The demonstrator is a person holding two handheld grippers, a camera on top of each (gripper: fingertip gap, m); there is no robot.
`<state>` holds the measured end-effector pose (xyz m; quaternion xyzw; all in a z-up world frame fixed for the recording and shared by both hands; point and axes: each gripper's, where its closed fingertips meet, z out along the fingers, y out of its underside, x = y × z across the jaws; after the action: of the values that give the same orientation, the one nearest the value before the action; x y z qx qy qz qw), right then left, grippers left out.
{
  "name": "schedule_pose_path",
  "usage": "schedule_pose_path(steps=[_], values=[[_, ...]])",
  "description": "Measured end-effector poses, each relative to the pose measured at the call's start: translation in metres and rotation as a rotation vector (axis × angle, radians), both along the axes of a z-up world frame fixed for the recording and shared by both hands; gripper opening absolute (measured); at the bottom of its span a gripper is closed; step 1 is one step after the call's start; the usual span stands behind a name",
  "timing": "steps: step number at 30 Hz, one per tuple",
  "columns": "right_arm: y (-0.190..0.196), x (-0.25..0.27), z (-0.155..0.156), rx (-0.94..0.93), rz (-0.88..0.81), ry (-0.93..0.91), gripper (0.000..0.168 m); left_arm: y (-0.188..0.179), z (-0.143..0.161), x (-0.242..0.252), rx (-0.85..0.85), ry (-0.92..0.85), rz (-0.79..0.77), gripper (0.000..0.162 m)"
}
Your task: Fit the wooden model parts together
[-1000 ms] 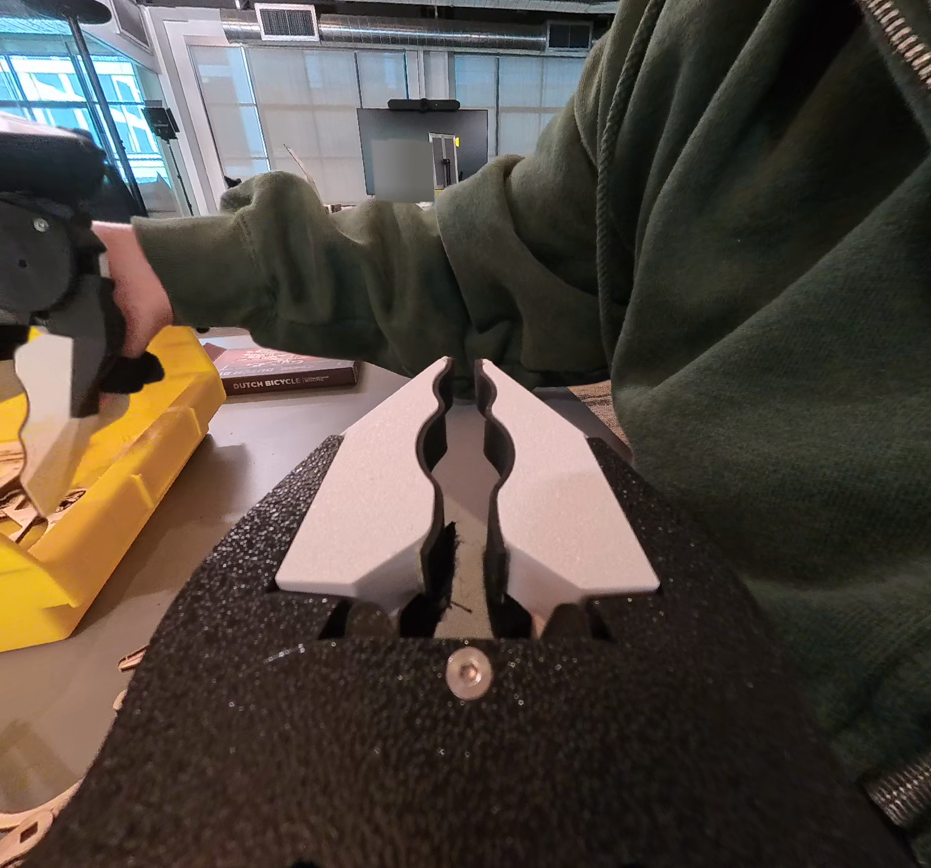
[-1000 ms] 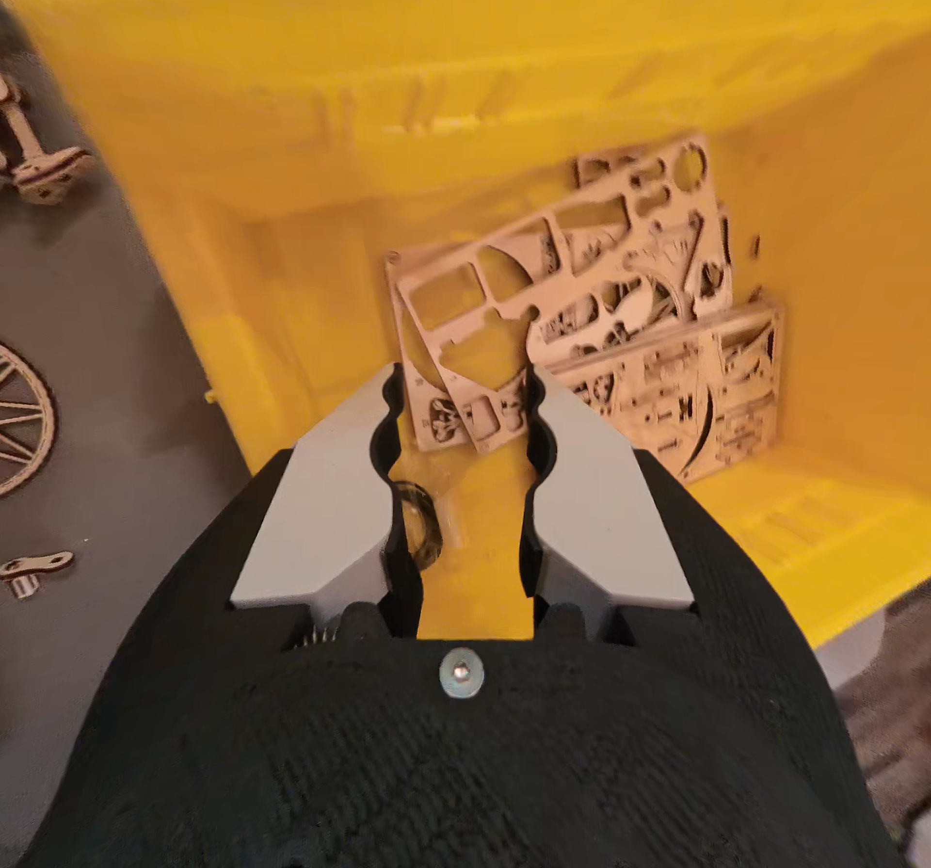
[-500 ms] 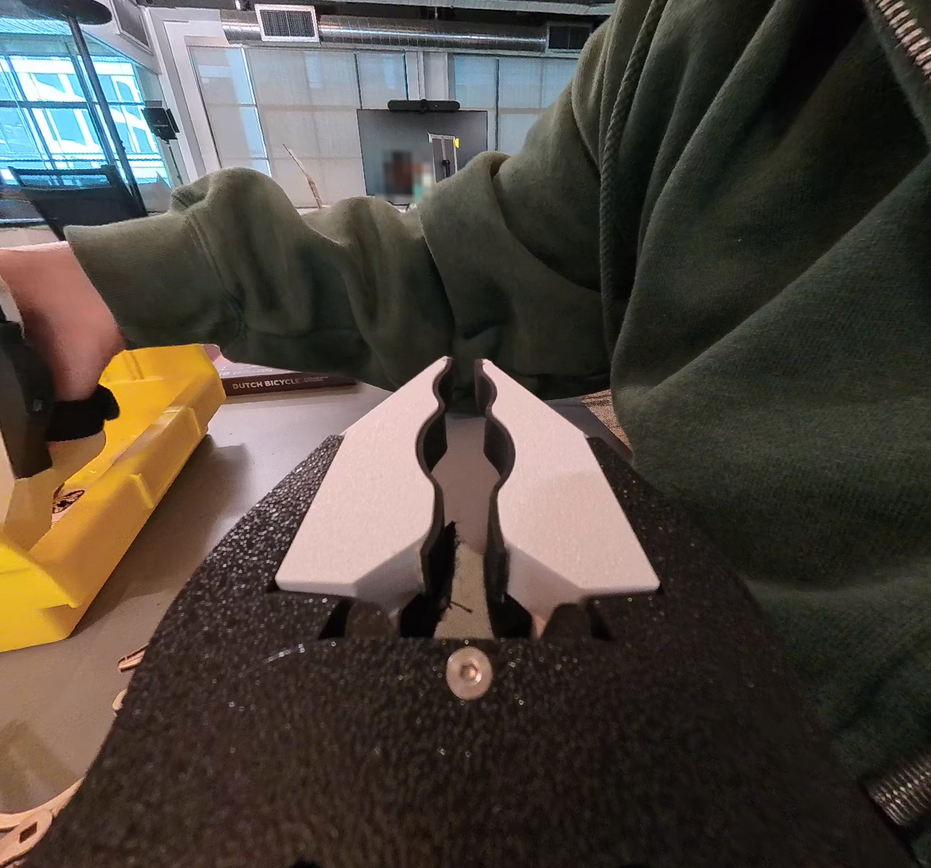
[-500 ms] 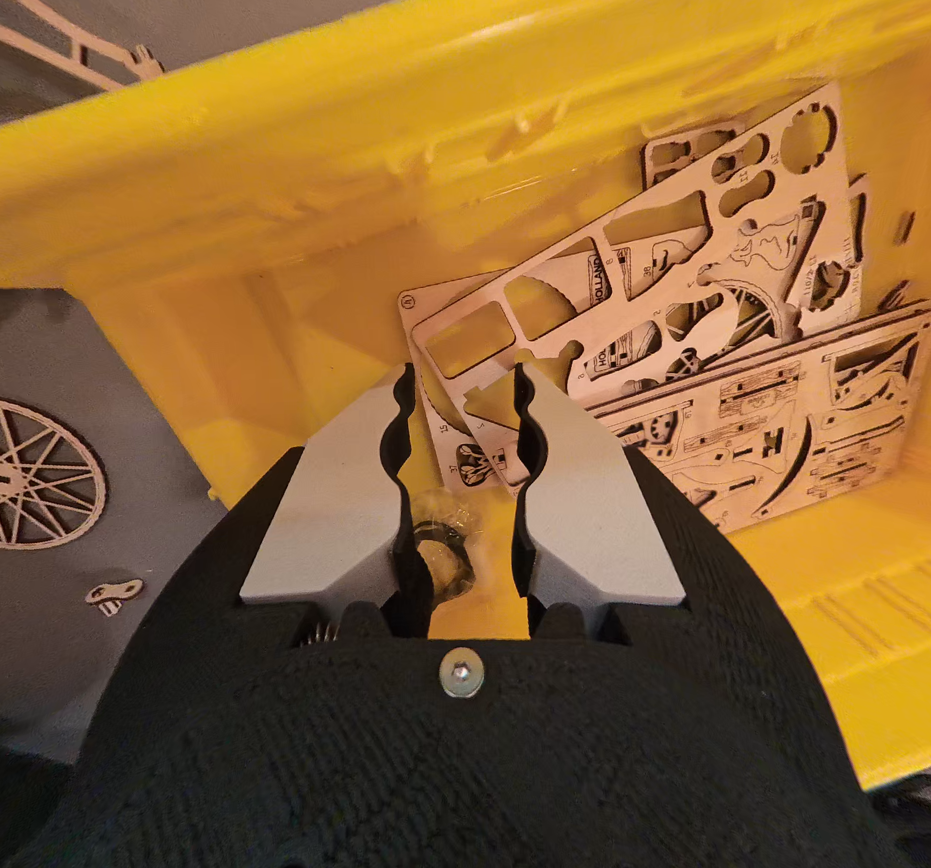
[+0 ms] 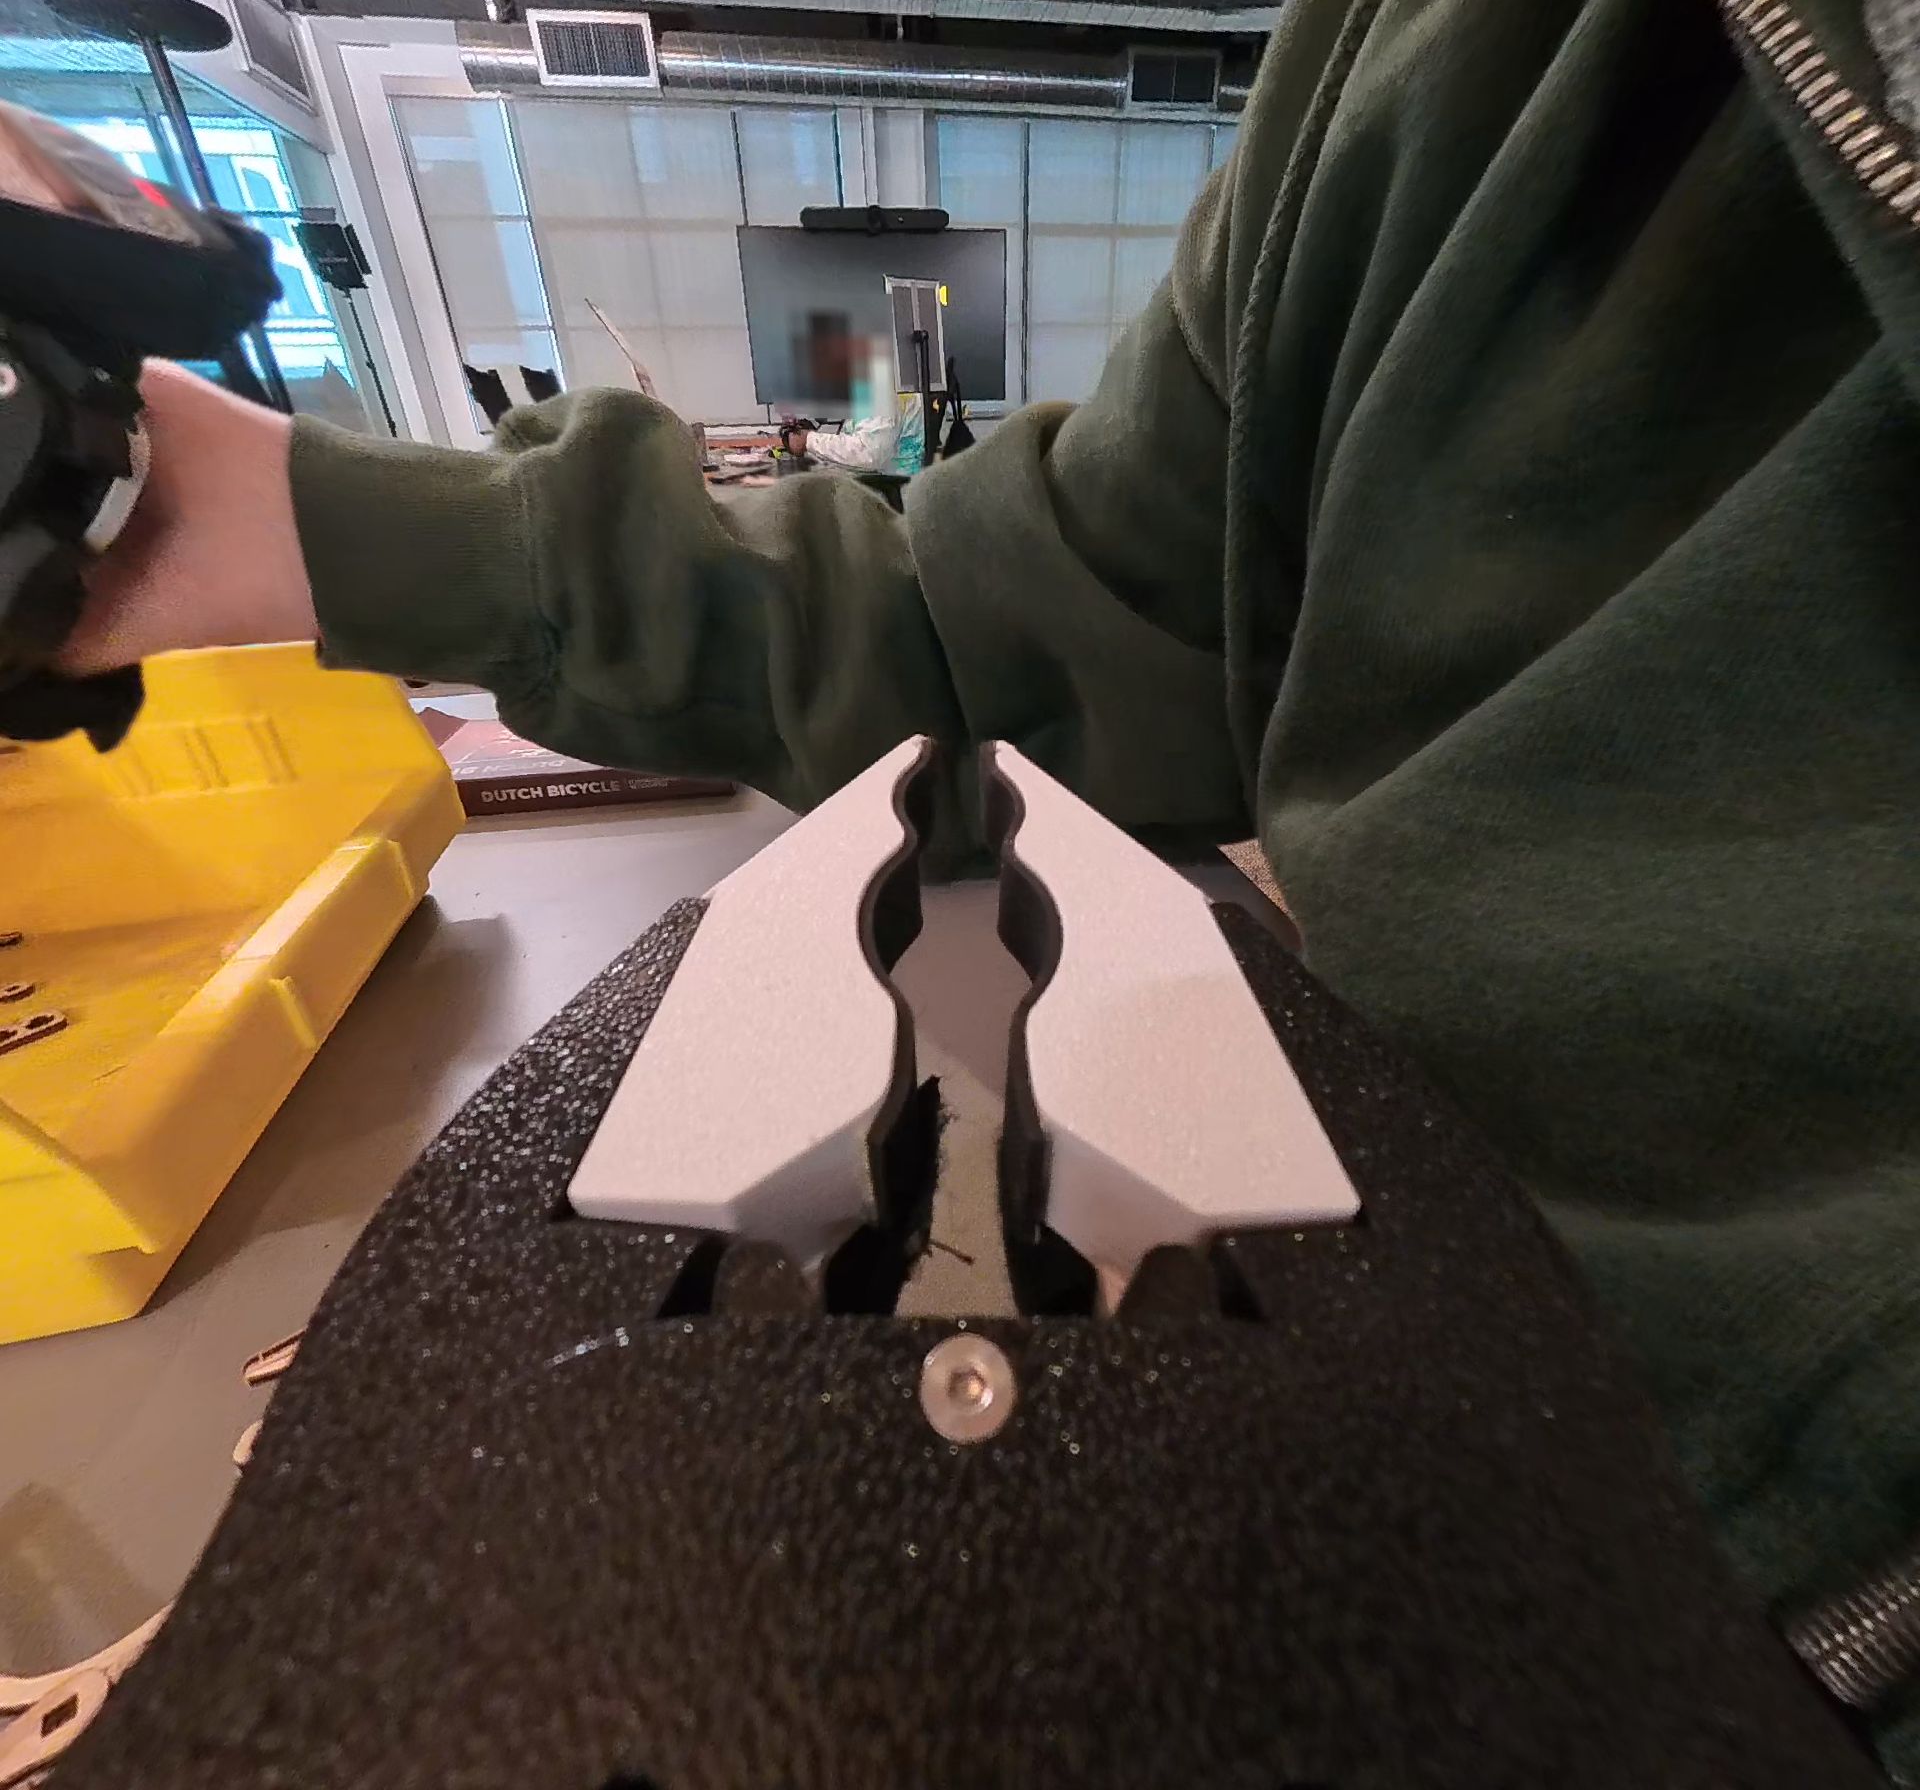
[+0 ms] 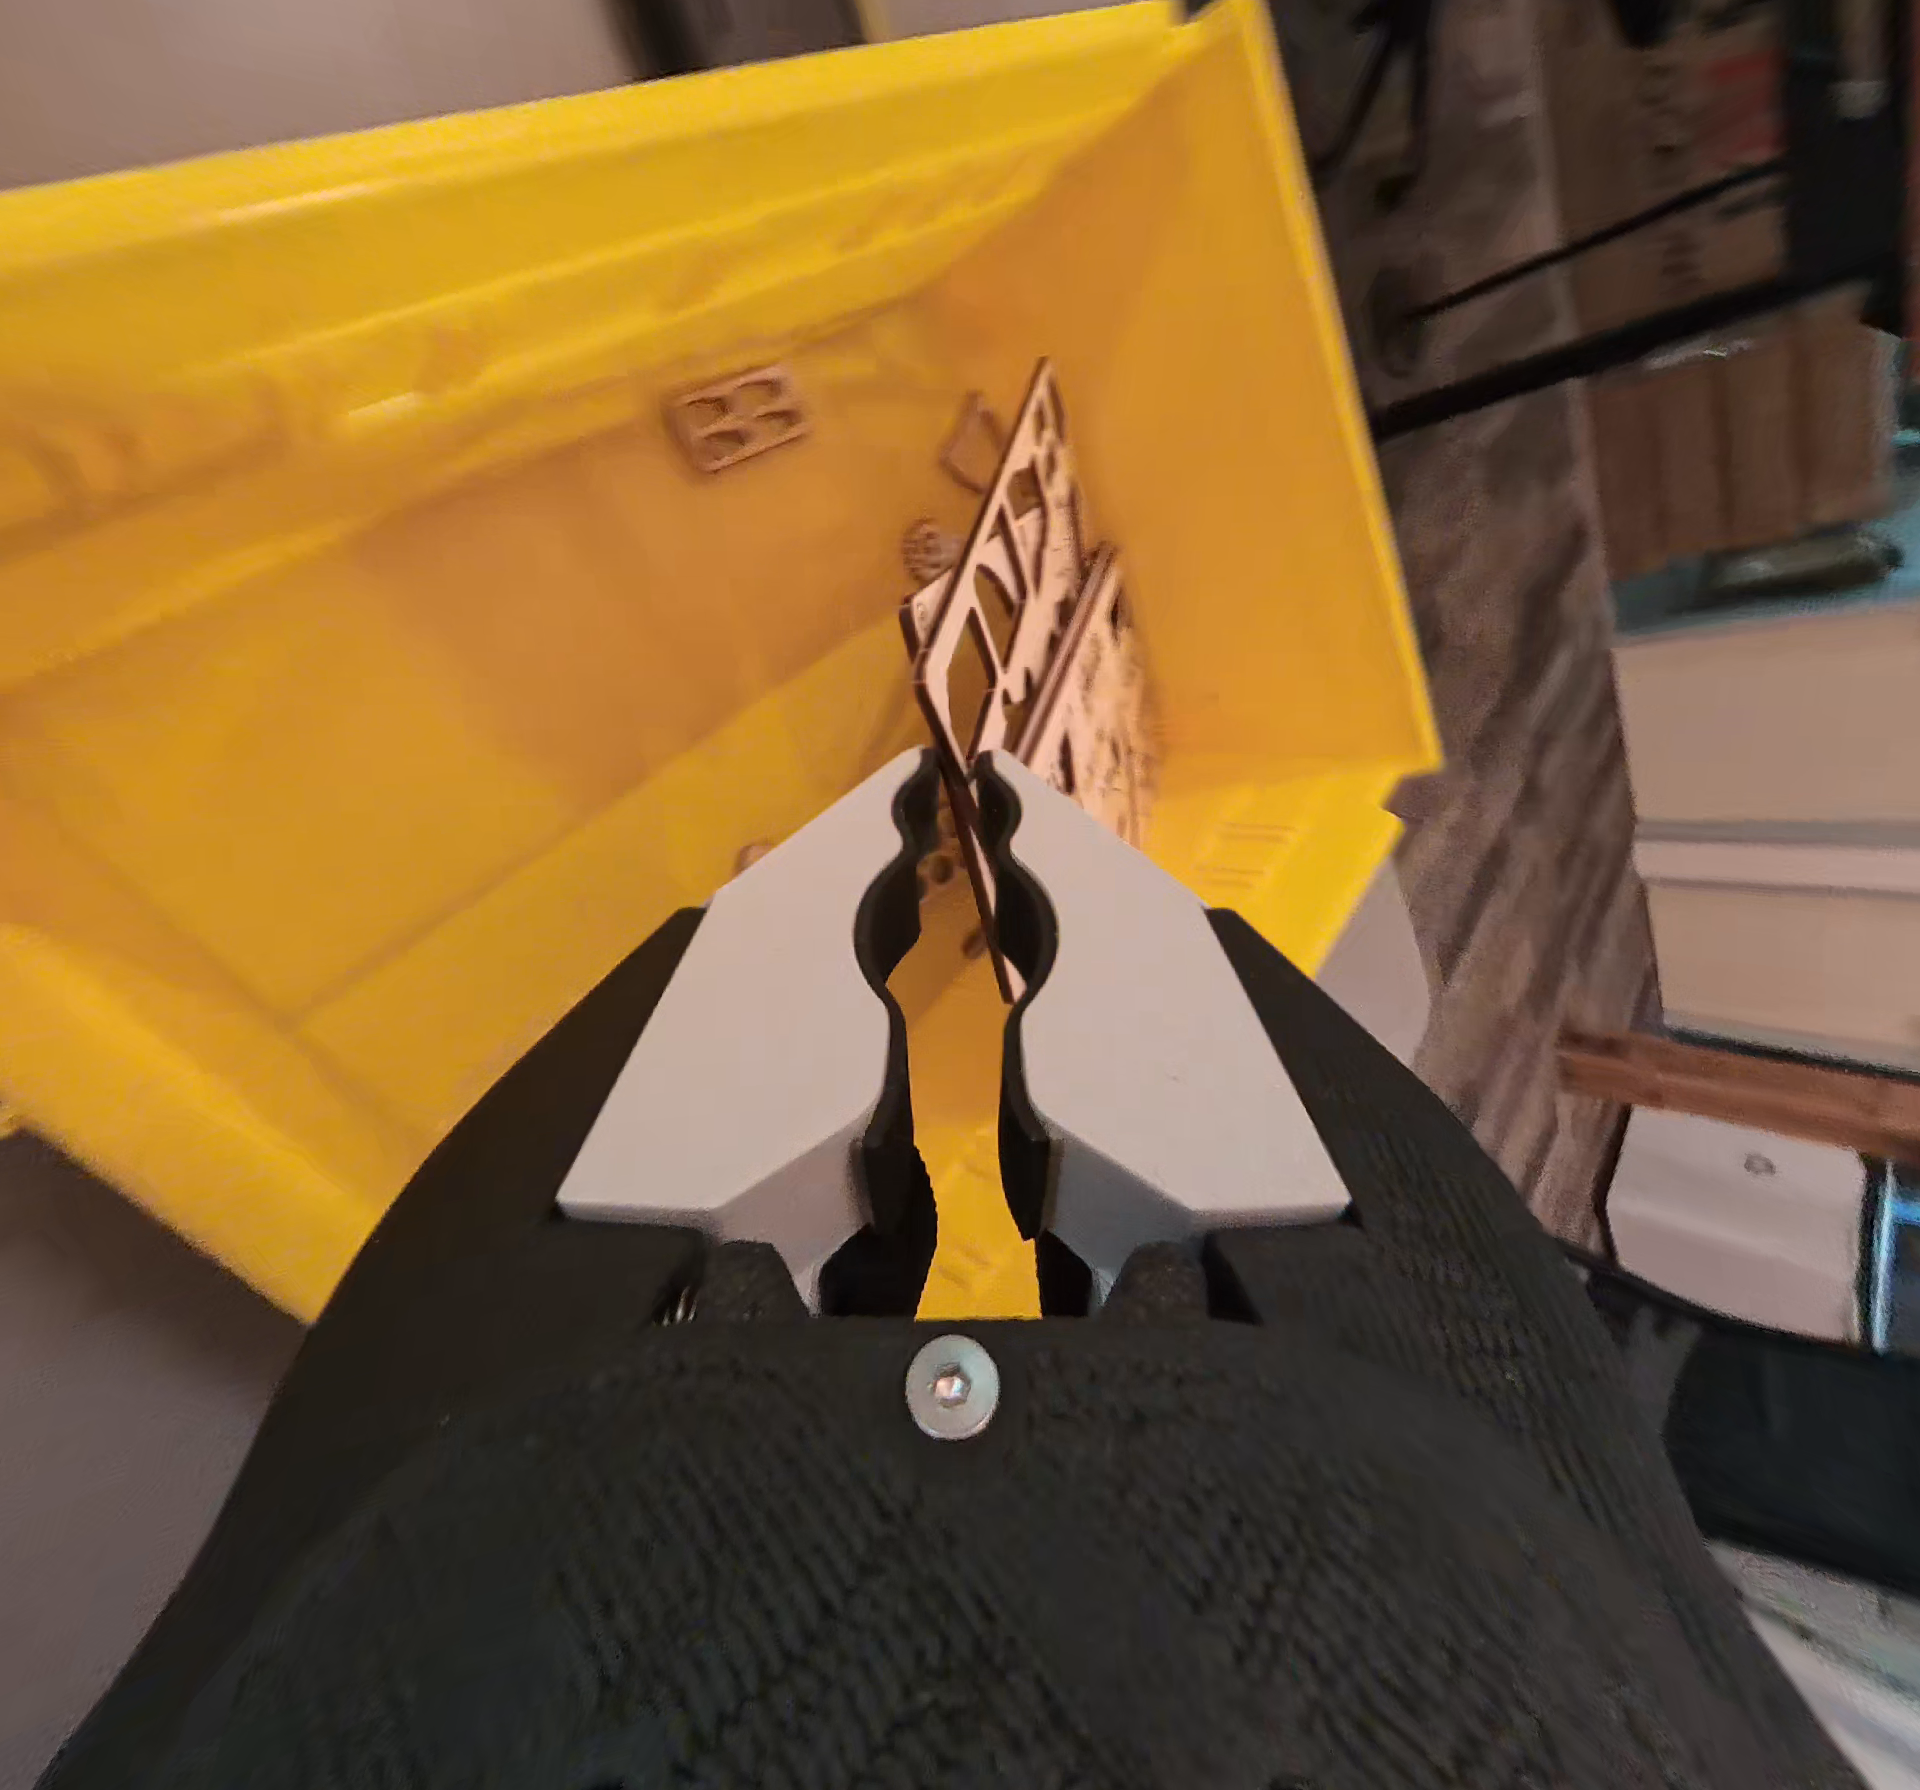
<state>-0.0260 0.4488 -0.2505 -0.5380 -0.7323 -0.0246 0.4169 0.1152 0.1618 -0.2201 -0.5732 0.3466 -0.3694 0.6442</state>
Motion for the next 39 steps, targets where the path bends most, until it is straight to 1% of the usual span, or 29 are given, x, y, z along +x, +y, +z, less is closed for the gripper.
schedule_pose_path(steps=[1, 4, 9, 16, 30, 39], values=[[0.005, 0.001, 0.008, 0.008, -0.028, 0.046, 0.006, 0.0, 0.0, 0.0, 0.0, 0.0, 0.0, 0.006], [0.013, 0.002, 0.024, -0.015, -0.081, 0.171, 0.005, 0.0, 0.0, 0.0, 0.0, 0.0, 0.0, 0.006], [0.019, 0.004, 0.034, -0.002, -0.129, 0.262, 0.004, 0.0, 0.0, 0.0, 0.0, 0.0, 0.0, 0.006], [0.023, 0.007, 0.042, -0.023, -0.145, 0.313, 0.004, 0.0, 0.0, 0.0, -0.001, 0.0, 0.0, 0.006], [0.021, 0.009, 0.042, -0.067, -0.145, 0.365, 0.004, 0.0, 0.0, 0.0, -0.004, -0.003, 0.0, 0.006], [0.025, 0.012, 0.049, -0.087, -0.165, 0.415, 0.004, -0.001, 0.0, 0.0, -0.004, -0.003, -0.001, 0.006]])
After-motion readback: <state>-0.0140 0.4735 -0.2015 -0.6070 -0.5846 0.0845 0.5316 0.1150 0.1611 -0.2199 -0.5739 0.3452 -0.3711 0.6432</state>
